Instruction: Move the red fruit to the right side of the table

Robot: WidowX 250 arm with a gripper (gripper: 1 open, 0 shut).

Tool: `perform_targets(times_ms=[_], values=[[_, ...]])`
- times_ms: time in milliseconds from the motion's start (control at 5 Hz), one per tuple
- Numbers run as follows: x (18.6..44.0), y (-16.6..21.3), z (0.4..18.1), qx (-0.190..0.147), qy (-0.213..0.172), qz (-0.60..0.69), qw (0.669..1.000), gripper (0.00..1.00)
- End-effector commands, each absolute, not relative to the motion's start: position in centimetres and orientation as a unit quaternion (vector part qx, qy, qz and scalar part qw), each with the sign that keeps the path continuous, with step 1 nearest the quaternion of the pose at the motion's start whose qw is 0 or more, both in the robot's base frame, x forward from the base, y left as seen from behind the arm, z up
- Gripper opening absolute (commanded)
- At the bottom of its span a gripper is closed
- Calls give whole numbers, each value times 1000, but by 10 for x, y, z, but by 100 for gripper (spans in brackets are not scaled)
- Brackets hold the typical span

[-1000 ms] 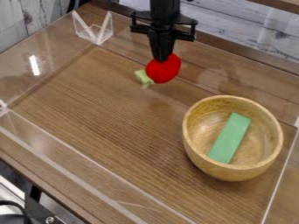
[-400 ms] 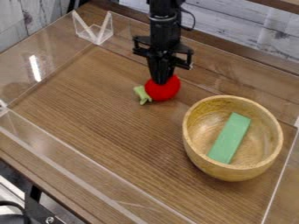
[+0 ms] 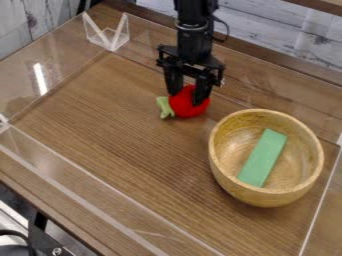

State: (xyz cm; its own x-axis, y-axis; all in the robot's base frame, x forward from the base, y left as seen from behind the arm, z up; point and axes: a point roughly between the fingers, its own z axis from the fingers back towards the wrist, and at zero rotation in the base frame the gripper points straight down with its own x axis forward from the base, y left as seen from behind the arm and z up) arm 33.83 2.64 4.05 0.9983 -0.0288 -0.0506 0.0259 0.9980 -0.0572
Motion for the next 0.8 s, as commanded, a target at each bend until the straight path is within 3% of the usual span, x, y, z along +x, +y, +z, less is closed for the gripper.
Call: perform_targets(times_ms=[0, 200, 400, 600], values=[[347, 21, 47, -26, 12, -17, 999, 0], [348, 19, 49, -27, 13, -10, 999, 100], [352, 18, 50, -28, 14, -14, 999, 100], [359, 19, 48, -28, 16, -19, 999, 0]])
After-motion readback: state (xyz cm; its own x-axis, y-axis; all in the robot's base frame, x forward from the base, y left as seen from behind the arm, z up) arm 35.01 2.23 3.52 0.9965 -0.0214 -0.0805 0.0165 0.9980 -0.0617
